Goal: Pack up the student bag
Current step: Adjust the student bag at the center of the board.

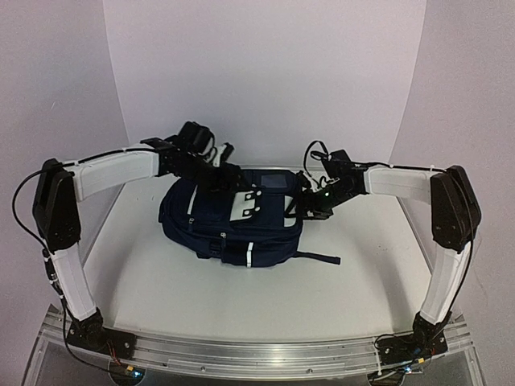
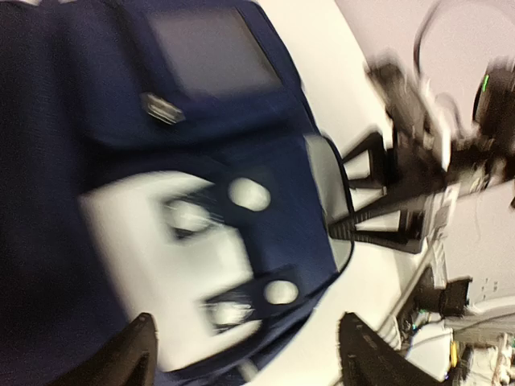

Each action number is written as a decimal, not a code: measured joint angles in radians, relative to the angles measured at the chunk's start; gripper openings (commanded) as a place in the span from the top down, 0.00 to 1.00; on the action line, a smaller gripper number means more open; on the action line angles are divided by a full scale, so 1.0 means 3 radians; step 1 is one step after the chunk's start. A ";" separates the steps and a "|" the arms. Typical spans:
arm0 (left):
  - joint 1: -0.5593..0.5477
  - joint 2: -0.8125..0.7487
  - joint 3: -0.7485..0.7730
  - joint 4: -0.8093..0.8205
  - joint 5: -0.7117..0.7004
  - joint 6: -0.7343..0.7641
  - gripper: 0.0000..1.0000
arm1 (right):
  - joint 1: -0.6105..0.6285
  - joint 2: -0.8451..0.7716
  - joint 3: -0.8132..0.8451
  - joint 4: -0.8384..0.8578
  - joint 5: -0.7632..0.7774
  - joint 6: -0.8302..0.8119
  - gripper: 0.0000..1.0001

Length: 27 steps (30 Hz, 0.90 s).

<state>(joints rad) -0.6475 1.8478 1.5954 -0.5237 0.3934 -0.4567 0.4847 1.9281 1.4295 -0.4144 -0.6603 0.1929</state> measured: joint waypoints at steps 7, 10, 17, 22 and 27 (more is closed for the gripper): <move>0.1170 -0.0238 -0.0022 -0.0088 -0.0127 0.0128 0.08 | 0.0014 -0.0135 -0.0384 0.0136 0.0058 -0.0194 0.13; 0.1458 -0.0174 -0.0022 -0.0149 -0.0139 0.0129 0.08 | 0.0018 -0.0272 -0.0600 0.0128 -0.0020 -0.0294 0.14; 0.1435 0.0219 -0.0030 -0.0109 0.0106 0.0231 0.28 | 0.0068 -0.0343 -0.0752 0.0081 -0.0187 -0.0418 0.20; 0.1131 0.0266 -0.0256 0.0045 0.0140 0.0392 0.41 | 0.0079 -0.0225 -0.0586 0.0027 -0.0112 -0.0405 0.23; 0.0840 -0.0128 -0.0822 0.0480 -0.0108 0.0378 0.46 | -0.0122 0.0161 -0.0123 -0.0300 -0.0022 -0.0448 0.25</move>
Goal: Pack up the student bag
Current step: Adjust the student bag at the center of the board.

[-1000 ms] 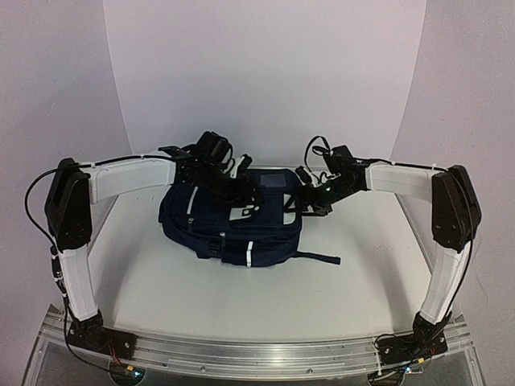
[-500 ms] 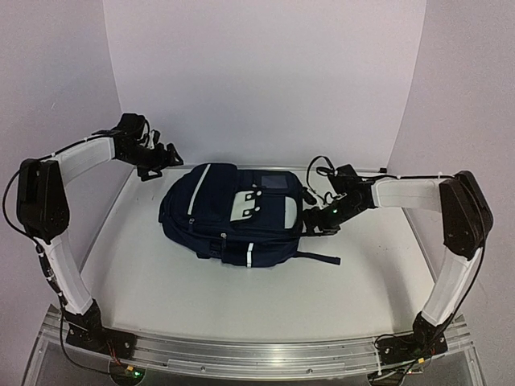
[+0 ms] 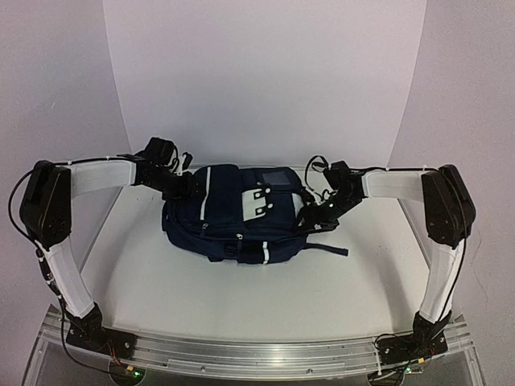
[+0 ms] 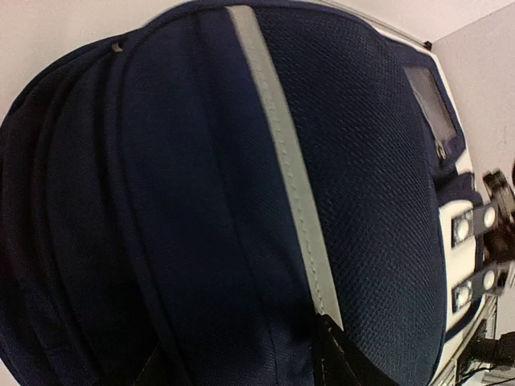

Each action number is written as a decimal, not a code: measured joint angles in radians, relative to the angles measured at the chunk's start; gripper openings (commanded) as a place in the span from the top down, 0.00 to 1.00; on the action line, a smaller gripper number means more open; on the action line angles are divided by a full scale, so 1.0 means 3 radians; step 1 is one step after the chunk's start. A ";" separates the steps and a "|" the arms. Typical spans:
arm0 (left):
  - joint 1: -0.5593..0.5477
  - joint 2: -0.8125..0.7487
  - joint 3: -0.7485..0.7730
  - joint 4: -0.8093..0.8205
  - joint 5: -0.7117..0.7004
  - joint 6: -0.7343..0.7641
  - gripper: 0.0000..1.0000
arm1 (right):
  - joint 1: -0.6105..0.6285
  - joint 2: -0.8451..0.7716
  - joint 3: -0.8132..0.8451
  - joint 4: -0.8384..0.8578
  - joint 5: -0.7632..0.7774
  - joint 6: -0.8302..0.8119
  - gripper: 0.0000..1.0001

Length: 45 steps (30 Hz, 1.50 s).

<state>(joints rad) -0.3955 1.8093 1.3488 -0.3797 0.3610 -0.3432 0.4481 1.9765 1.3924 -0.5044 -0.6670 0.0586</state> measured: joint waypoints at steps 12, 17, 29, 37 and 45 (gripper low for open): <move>-0.1403 -0.0653 -0.0570 -0.0036 -0.0004 -0.0294 0.16 | -0.0466 0.0696 0.1796 -0.0176 0.0601 -0.0059 0.10; -0.0883 -0.0947 -0.0570 0.0015 -0.0040 -0.0533 0.13 | -0.0498 0.0241 0.1583 -0.0172 0.0611 -0.0112 0.07; -0.0217 -0.0316 -0.0182 0.0191 0.0028 -0.0680 0.19 | -0.0533 -0.0570 0.0169 -0.0266 -0.0056 -0.0090 0.11; -0.0487 -0.0213 -0.0638 0.0567 0.0239 -0.0686 0.43 | -0.0088 -0.0235 0.0001 -0.0306 -0.0259 -0.0118 0.13; -0.0653 -0.0526 -0.1193 0.1129 0.0093 -0.0934 0.47 | 0.0116 -0.0196 -0.0189 -0.0330 -0.0232 -0.0305 0.11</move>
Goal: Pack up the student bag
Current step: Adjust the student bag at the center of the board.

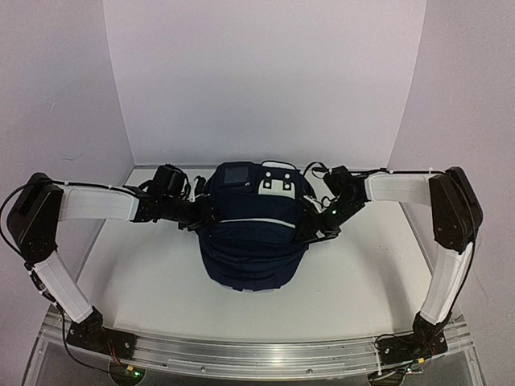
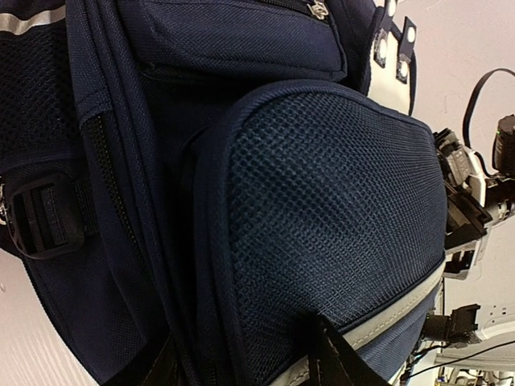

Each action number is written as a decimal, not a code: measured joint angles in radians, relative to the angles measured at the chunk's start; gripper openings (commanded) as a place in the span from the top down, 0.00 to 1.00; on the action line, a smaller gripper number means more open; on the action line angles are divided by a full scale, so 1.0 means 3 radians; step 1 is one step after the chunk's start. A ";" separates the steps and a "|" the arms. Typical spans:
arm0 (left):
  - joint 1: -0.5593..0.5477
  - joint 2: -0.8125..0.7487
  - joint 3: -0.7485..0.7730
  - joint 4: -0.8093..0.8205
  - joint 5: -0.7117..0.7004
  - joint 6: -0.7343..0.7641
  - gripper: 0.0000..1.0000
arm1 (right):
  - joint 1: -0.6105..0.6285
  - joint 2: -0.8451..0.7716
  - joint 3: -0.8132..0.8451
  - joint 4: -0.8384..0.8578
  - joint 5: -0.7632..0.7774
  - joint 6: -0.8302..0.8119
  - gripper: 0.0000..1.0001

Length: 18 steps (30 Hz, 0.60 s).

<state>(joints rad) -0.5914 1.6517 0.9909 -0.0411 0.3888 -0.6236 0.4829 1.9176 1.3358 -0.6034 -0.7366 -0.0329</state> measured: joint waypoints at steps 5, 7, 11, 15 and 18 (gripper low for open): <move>-0.0109 -0.0212 -0.0182 0.0004 0.0000 -0.0124 0.22 | 0.0030 -0.0162 -0.0092 -0.0079 0.0132 -0.0081 0.03; -0.0170 -0.0292 -0.0187 -0.0081 -0.0021 -0.0123 0.12 | 0.0042 -0.0262 -0.0098 -0.0132 0.0215 -0.0110 0.02; -0.0229 -0.0458 -0.0109 -0.0462 -0.0111 -0.0113 0.01 | 0.0022 -0.0509 -0.0070 -0.0207 0.0372 -0.0162 0.02; 0.0029 -0.0626 0.0069 -0.0763 -0.0010 -0.0088 0.00 | -0.0108 -0.0776 0.0052 -0.0218 0.0486 -0.0169 0.02; 0.0480 -0.0766 0.0146 -0.0853 0.0058 -0.0042 0.00 | -0.0338 -0.0961 0.0165 -0.0210 0.0537 -0.0168 0.02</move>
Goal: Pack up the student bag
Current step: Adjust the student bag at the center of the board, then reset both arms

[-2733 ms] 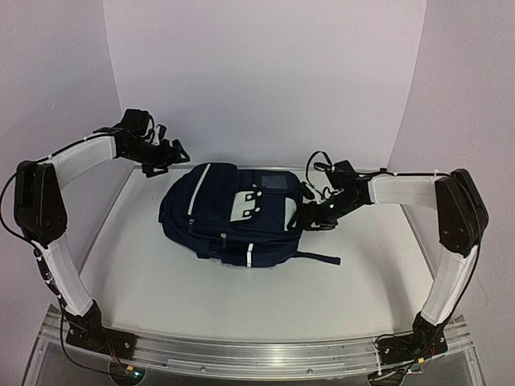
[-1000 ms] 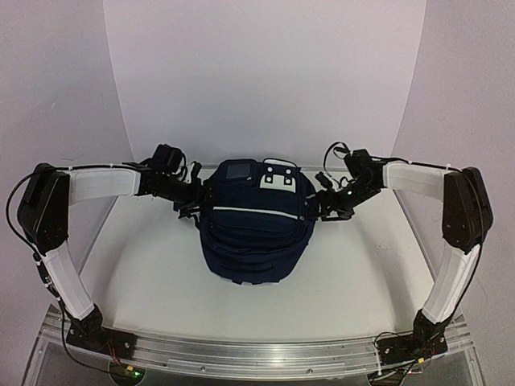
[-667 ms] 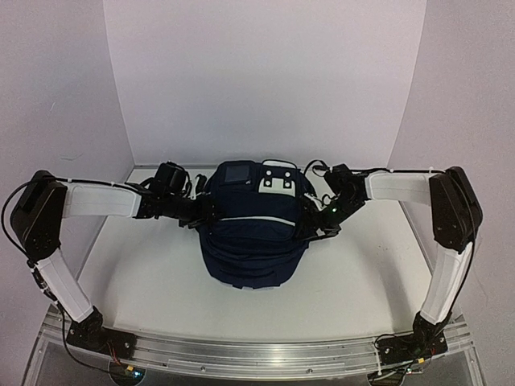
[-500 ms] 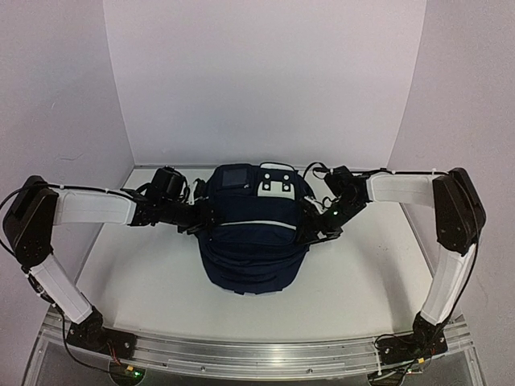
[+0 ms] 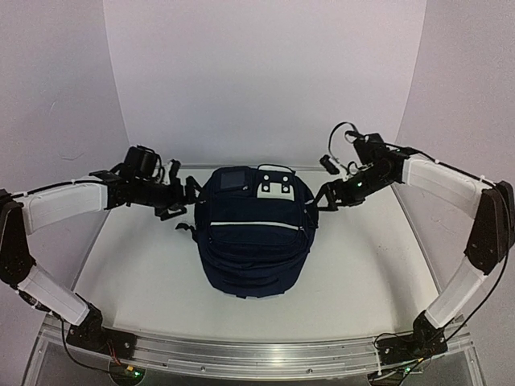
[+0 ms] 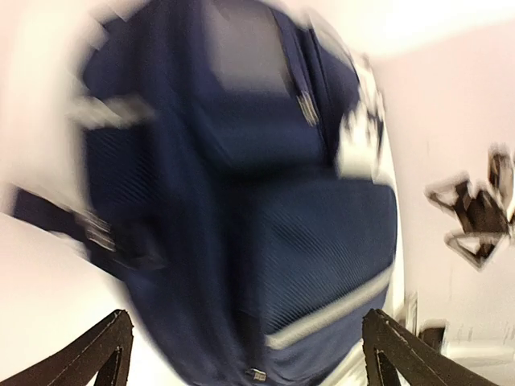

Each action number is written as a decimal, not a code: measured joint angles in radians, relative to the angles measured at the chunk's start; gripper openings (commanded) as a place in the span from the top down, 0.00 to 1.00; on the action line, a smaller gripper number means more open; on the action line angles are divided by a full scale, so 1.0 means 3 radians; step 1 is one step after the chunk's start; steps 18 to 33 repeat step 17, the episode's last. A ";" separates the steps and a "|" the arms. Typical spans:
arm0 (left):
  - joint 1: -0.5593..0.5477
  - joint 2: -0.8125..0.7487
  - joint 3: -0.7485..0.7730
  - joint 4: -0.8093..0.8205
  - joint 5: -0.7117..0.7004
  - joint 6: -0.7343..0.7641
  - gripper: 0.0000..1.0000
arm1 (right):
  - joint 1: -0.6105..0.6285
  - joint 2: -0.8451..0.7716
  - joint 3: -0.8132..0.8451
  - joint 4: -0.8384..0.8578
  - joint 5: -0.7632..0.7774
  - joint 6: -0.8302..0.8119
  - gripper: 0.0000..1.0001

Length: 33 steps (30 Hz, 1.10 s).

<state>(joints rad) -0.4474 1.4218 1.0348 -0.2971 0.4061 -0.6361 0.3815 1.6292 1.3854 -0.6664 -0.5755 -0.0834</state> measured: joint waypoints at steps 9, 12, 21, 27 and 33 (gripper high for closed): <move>0.0693 -0.0036 0.0323 -0.0254 -0.0104 0.0232 0.00 | -0.0402 -0.0338 0.0061 0.0058 -0.0022 -0.0110 0.02; 0.0744 -0.0053 0.0096 -0.0223 -0.0133 0.0232 0.00 | -0.0432 -0.0317 -0.0065 0.0064 -0.0050 -0.0183 0.02; 0.0775 -0.0059 -0.0309 -0.0243 -0.0219 0.0212 0.00 | -0.0451 -0.0129 -0.0158 0.0032 -0.0182 -0.0197 0.02; 0.0775 -0.0059 -0.0309 -0.0243 -0.0219 0.0212 0.00 | -0.0451 -0.0129 -0.0158 0.0032 -0.0182 -0.0197 0.02; 0.0775 -0.0059 -0.0309 -0.0243 -0.0219 0.0212 0.00 | -0.0451 -0.0129 -0.0158 0.0032 -0.0182 -0.0197 0.02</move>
